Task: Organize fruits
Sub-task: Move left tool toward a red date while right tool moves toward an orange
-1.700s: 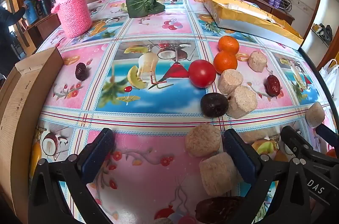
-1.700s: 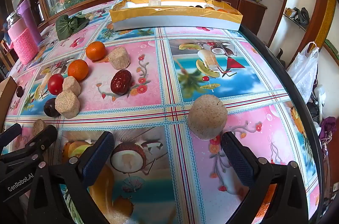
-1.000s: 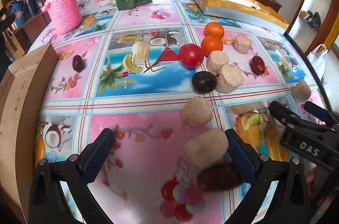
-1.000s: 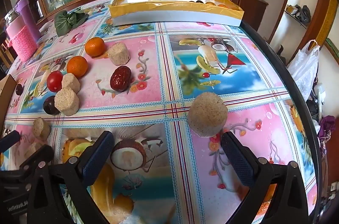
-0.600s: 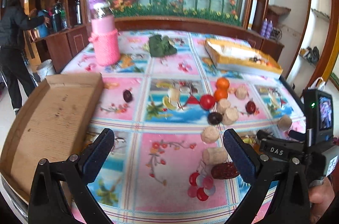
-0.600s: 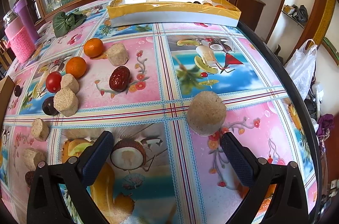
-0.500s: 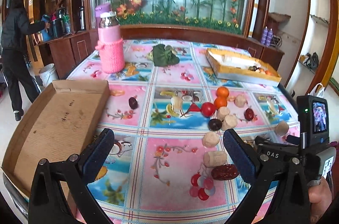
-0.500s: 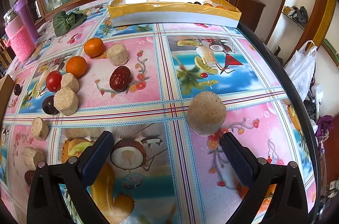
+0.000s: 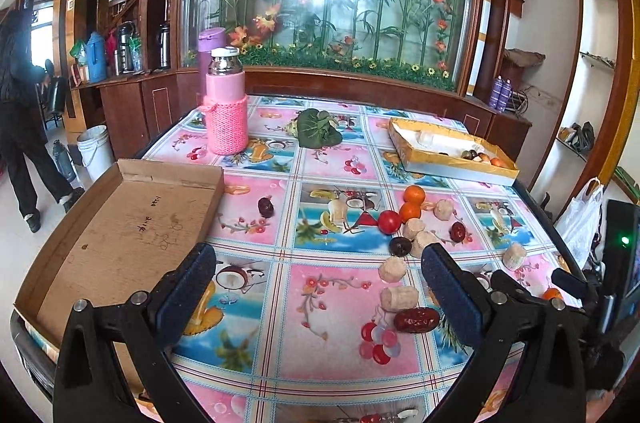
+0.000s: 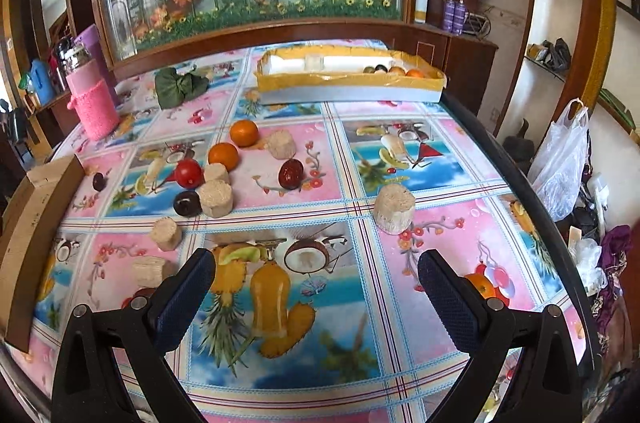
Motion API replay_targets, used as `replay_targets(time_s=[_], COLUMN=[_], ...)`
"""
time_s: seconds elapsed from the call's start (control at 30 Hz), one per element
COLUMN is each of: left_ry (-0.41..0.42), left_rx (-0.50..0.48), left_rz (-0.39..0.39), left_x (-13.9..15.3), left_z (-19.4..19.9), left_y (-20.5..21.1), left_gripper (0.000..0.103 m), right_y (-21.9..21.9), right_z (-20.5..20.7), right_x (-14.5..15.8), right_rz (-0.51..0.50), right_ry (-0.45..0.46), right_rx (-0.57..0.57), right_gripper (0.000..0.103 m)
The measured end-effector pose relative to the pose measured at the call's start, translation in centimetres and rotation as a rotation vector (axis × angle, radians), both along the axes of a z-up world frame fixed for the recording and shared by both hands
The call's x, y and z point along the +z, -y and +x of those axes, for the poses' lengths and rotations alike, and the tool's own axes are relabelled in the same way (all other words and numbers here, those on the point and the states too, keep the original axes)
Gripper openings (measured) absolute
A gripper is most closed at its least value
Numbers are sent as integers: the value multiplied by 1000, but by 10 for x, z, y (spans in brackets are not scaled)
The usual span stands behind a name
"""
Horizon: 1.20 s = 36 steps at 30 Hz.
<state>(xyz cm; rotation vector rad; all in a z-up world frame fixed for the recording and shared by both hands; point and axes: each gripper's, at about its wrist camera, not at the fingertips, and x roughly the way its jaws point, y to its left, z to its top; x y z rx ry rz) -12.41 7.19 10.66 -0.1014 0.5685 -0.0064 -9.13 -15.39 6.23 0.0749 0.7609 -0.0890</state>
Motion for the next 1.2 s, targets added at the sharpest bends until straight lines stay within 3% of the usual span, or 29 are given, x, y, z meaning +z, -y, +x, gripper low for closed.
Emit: replay_targets(time_s=[0.27, 0.57, 1.0, 1.2], left_ry=[93, 144, 65, 2], left_rx=[35, 86, 95, 149], left_rz=[12, -14, -18, -37], left_x=[15, 23, 5, -7], left_z=[-25, -38, -19, 3], left_y=[-5, -17, -21, -56], left_gripper=[103, 103, 103, 103], right_y=[-12, -24, -33, -21], right_z=[-37, -48, -44, -34], right_x=[20, 23, 13, 7], right_rz=[-13, -34, -23, 7], right_ry=[135, 161, 131, 96], right_rx=[-6, 22, 65, 63], right_gripper=[102, 102, 102, 102])
